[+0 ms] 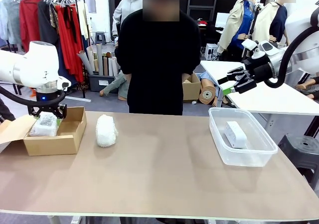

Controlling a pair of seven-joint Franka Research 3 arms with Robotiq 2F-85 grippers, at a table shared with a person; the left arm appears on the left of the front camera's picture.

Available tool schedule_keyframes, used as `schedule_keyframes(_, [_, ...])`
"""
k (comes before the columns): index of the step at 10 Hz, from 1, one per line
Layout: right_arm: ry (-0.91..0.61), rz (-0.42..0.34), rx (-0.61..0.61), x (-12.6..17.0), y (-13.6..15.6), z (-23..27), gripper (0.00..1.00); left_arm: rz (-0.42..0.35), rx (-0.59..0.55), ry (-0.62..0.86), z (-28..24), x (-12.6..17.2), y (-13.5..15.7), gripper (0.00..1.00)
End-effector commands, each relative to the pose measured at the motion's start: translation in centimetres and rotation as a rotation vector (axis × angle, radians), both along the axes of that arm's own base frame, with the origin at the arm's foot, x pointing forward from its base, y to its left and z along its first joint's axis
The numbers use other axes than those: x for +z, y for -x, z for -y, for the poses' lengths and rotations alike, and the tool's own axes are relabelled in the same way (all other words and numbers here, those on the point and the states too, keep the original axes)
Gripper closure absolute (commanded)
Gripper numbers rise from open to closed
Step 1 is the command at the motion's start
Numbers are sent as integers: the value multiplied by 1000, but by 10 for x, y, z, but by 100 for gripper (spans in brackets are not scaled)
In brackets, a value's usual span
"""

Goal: Separate and place wrapped and unwrapped clocks.
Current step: If the picked Digital clock is wrapped, place it in the Package Box ; if not, place it in the Organizing box.

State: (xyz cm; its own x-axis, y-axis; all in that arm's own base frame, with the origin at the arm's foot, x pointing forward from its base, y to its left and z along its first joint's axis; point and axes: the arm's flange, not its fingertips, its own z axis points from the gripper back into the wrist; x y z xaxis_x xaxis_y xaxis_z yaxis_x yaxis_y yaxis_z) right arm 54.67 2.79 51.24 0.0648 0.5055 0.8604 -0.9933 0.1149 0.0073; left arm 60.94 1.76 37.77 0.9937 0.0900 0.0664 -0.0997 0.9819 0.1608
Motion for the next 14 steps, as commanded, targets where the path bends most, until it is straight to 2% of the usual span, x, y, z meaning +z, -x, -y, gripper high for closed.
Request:
schedule_keyframes(1, [1,3,1,1,0,0,0,-22,-5,10,-2,5,-4,100])
schedule_keyframes(3, [1,3,1,1,0,0,0,-26,-14,11,-1,4,-5,100])
schedule_keyframes(8, [1,3,1,1,0,0,0,-28,-27,17,-2,3,-4,7])
schedule_keyframes(9, [1,3,1,1,0,0,0,-27,-28,20,-1,2,-3,0])
schedule_keyframes(14, [1,3,1,1,0,0,0,-20,-32,28,1,6,-2,0])
